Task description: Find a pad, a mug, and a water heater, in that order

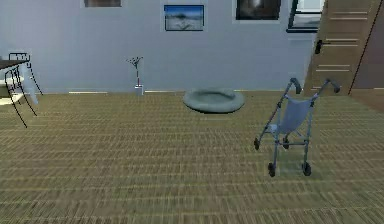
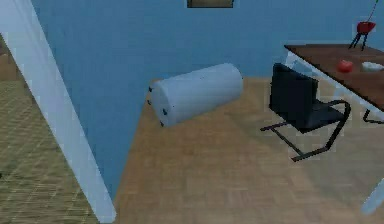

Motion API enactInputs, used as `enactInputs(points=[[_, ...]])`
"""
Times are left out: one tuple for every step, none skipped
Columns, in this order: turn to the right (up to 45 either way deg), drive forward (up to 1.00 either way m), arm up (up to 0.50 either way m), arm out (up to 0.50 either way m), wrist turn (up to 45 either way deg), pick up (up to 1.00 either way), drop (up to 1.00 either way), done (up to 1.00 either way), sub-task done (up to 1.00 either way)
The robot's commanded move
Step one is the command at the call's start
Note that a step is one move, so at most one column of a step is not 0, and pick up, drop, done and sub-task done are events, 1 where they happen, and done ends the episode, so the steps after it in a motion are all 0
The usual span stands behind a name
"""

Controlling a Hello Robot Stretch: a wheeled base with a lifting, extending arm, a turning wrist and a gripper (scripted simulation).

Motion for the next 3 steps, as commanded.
enactInputs(points=[[0.0,1.00,0.00,0.00,0.0,0.00,0.00,0.00,0.00],[3.0,0.00,0.00,0.00,0.0,0.00,0.00,0.00,0.00],[0.0,1.00,0.00,0.00,0.0,0.00,0.00,0.00,0.00]])
